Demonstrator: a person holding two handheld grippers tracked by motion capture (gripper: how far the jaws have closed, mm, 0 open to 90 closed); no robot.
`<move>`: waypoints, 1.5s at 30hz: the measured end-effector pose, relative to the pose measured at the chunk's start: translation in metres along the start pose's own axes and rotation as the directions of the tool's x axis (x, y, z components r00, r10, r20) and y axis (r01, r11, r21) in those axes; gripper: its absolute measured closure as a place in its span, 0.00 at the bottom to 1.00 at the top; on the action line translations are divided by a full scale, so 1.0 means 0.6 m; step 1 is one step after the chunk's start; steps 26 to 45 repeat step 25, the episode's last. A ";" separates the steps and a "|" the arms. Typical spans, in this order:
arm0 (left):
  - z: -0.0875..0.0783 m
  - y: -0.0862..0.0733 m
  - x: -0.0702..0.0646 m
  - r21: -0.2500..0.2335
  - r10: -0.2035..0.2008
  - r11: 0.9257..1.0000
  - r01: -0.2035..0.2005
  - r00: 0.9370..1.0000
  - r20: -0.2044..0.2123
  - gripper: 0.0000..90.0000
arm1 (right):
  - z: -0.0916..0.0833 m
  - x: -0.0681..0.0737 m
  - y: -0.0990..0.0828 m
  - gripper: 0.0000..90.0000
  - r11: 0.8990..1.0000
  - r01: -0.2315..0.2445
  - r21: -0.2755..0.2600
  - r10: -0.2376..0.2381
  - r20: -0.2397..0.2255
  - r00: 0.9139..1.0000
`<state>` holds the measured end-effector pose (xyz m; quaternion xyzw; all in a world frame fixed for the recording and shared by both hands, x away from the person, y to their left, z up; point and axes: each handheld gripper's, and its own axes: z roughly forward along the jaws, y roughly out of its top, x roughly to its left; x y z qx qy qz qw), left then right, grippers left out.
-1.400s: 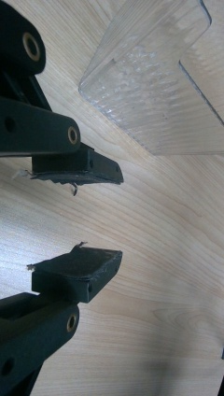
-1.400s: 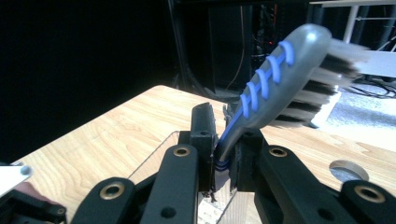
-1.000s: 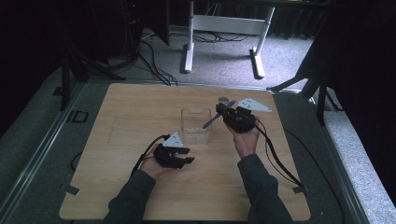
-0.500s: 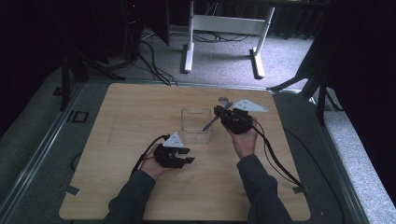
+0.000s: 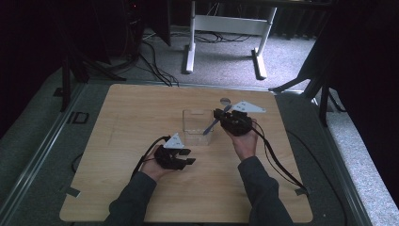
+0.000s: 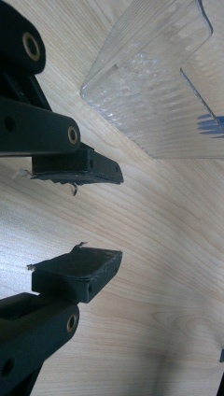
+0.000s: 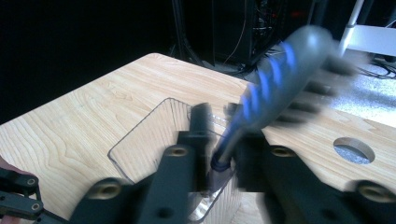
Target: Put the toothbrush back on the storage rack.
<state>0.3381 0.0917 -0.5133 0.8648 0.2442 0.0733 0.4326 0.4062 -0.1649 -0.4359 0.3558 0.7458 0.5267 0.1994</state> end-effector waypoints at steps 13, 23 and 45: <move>0.001 0.000 0.000 0.002 0.003 1.000 -0.003 1.000 0.002 0.63 | 0.001 -0.001 -0.002 0.37 1.000 0.004 0.020 -0.004 0.017 1.000; 0.000 -0.003 0.002 0.000 -0.008 1.000 0.008 1.000 -0.003 0.63 | -0.007 -0.003 0.003 0.37 1.000 -0.002 0.004 0.002 0.019 1.000; -0.001 -0.004 0.004 0.000 -0.007 1.000 0.007 1.000 -0.007 0.63 | -0.007 -0.005 0.005 0.38 1.000 -0.005 0.004 0.004 0.018 1.000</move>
